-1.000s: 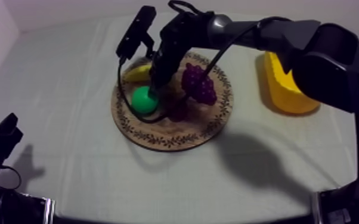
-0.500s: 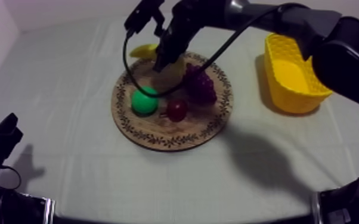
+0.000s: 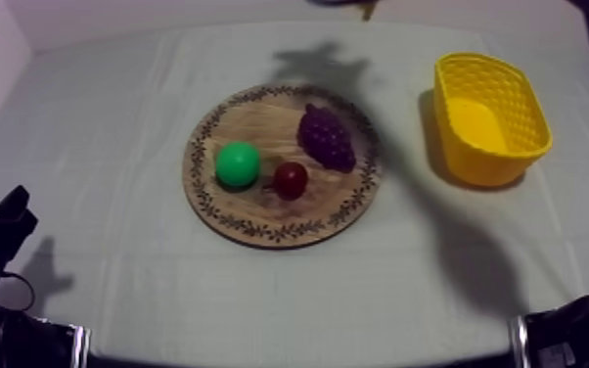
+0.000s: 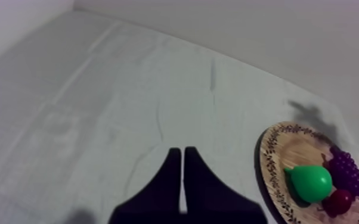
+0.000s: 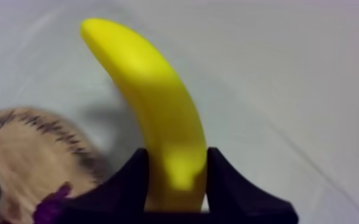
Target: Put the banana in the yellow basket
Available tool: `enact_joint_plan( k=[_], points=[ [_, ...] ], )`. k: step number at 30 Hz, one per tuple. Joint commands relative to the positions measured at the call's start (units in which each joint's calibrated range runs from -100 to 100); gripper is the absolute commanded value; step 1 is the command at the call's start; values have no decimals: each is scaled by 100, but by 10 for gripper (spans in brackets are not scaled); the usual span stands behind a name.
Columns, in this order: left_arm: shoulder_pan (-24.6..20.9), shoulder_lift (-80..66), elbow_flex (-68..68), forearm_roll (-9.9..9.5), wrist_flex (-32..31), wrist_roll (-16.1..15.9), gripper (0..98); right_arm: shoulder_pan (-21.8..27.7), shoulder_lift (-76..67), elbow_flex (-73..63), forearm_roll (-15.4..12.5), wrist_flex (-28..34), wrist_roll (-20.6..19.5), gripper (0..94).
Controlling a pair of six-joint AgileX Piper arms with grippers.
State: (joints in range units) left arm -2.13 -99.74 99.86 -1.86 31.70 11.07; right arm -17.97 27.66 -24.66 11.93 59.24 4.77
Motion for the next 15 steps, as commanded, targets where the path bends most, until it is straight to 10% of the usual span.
enact_joint_plan(
  k=[1, 15],
  points=[
    [0, -1, 3, -2, -1, -1, 1, 392, -297, 64, 12, 52, -134, 256],
    [0, -1, 3, -2, -1, -1, 1, 1331, -1173, 1923, 557, -48, -890, 235]
  ],
)
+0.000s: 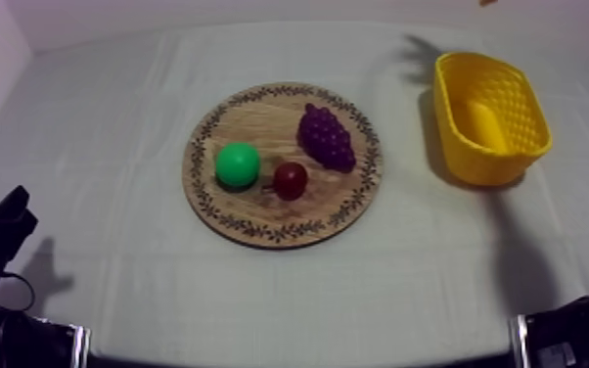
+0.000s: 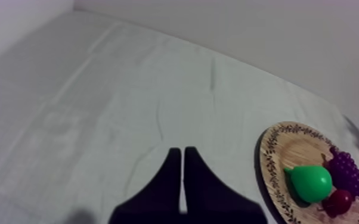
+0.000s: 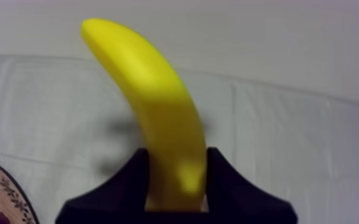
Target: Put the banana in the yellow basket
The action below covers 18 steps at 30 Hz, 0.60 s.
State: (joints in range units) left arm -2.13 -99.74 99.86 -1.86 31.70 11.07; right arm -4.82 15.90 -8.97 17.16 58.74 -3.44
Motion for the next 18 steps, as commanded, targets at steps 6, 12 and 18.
enact_joint_plan(
  k=[6, 12, 18],
  points=[
    [0, -1, 3, -2, -1, -1, 1, 92, -28, 1156, 94, -64, -213, 230],
    [0, -1, 3, -2, -1, -1, 1, 69, -181, 1842, 247, -163, -499, 224],
    [0, -1, 3, -2, -1, -1, 1, 63, -366, 2344, 309, -201, -614, 223]
  ],
)
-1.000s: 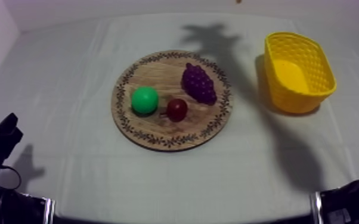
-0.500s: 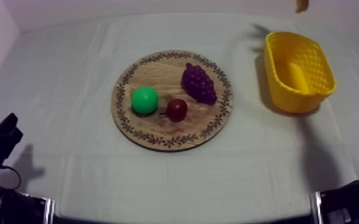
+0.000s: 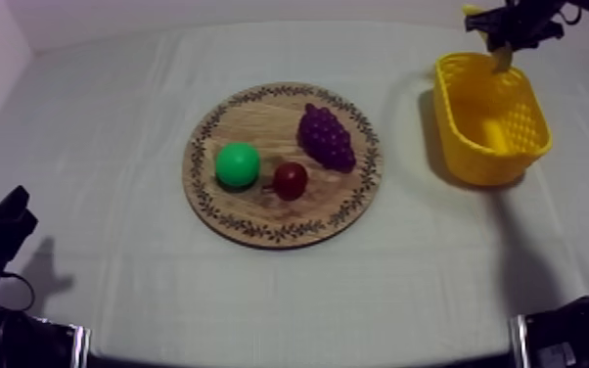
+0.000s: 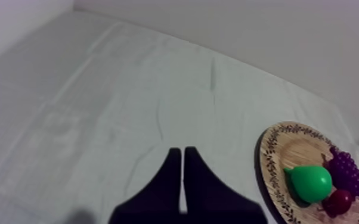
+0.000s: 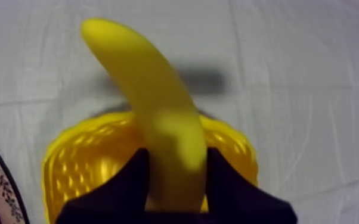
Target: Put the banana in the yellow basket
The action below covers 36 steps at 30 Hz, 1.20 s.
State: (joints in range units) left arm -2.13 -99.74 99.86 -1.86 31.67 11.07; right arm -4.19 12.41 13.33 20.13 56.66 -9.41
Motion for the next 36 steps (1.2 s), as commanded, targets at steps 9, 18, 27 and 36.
enact_joint_plan(
  k=[9, 18, 27, 36],
  points=[
    [0, -1, 3, -2, 1, -1, 1, 33, -131, 669, 115, -134, -105, 223],
    [0, -1, 3, -2, 1, -1, 1, -63, -180, 1405, 298, -350, -313, 222],
    [0, -1, 3, -2, 1, -1, 1, -145, -146, 1687, 392, -447, -456, 224],
    [0, -1, 3, -2, 1, -1, 1, -150, -163, 1725, 413, -464, -562, 397]
  ],
)
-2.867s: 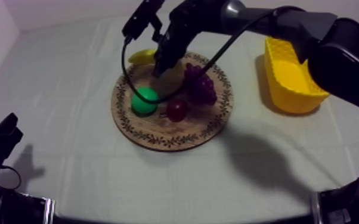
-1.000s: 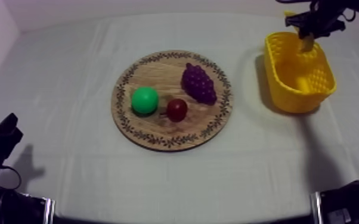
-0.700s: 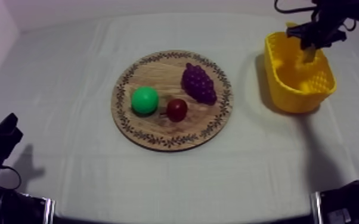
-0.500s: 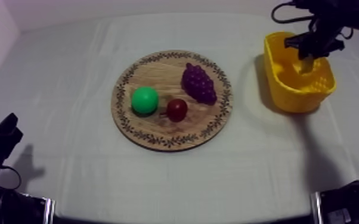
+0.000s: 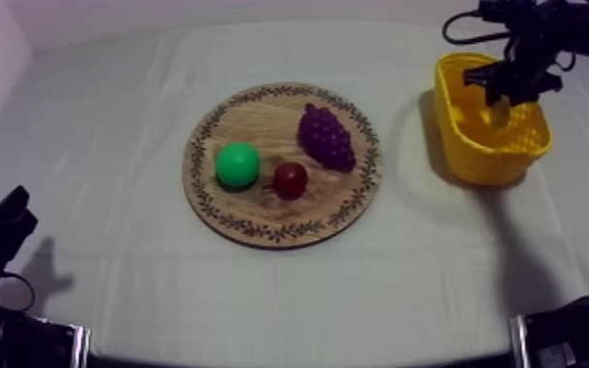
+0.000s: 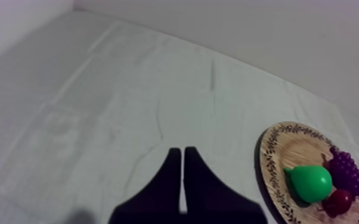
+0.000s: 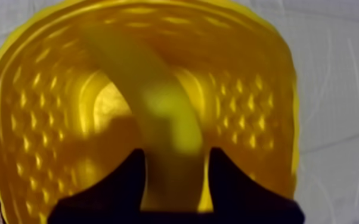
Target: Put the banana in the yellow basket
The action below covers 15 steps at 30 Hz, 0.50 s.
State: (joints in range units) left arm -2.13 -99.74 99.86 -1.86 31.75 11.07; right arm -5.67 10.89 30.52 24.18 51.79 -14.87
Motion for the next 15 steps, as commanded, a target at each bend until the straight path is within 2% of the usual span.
enact_joint_plan(
  k=[1, 5, 8, 10, 13, 15],
  points=[
    [0, -1, 3, -2, -6, -1, 1, -8, -14, 16, 13, 23, -30, 418],
    [0, -1, 3, -2, -6, -1, 1, -40, -33, 87, 57, 19, -104, 470],
    [0, -1, 3, -2, -6, -1, 1, -61, -53, 117, 73, 16, -122, 446],
    [0, -1, 3, -2, -6, -1, 1, -72, -69, 104, 58, 18, -102, 366],
    [0, -1, 3, -2, -6, -1, 1, -67, -113, 37, -12, 31, -48, 196],
    [0, -1, 3, -2, -6, -1, 1, -50, -165, -15, -51, 27, -20, 132]
  ],
)
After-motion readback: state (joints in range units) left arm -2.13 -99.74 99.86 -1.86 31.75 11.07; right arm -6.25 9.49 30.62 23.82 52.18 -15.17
